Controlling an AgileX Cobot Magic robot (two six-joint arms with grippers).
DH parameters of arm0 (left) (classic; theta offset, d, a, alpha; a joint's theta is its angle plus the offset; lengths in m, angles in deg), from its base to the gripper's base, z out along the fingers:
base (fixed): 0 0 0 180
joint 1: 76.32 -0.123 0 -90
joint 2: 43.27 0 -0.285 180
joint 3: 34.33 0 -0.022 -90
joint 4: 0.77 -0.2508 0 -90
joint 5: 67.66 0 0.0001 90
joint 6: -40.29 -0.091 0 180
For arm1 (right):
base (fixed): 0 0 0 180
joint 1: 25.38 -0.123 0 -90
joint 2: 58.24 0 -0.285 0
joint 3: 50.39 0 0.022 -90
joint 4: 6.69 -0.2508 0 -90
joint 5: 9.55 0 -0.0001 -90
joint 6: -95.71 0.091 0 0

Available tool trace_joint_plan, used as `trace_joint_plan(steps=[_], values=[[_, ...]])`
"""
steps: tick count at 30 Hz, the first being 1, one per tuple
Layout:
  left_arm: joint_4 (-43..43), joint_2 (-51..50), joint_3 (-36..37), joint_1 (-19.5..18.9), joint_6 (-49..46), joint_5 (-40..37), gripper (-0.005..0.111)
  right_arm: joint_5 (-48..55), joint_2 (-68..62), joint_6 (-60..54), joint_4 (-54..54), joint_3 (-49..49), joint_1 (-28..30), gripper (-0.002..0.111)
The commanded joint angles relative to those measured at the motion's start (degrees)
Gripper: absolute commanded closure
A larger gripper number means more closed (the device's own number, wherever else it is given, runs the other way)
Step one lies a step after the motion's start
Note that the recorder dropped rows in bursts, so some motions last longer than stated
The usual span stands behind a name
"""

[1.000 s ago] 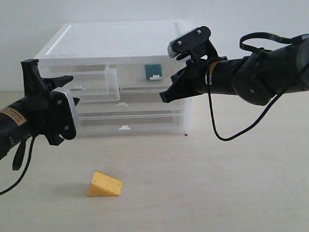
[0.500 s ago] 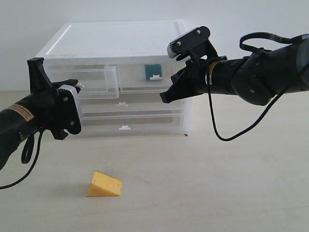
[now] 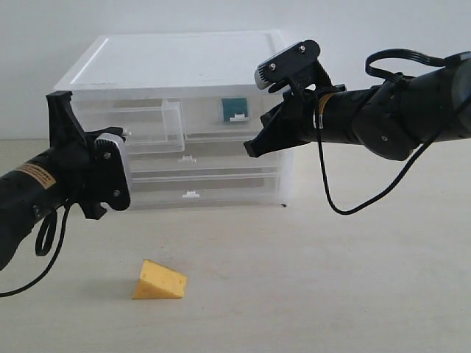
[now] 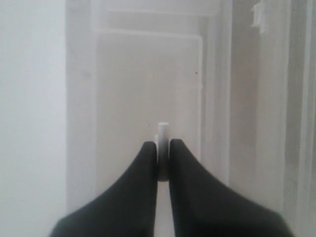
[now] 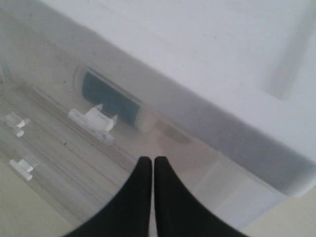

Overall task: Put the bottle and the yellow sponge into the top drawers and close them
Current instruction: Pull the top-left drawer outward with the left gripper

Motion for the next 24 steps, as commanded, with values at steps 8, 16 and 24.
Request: trace_joint_plan(steps=[8,16,24], values=[[2.5,6.5,6.5,2.1,-1.7,-0.8,0.103,-1.7,-0.1,-0.3,-0.6,0.7,0.7,0.108],[2.8,7.9,9.8,2.1,-1.7,-1.0,0.103,-1.8,-0.1,-0.3,-0.6,0.7,0.7,0.108],[0.2,7.9,9.8,2.1,7.2,5.6,0.103,-1.8,-0.1,-0.3,-0.6,0.7,0.7,0.108]])
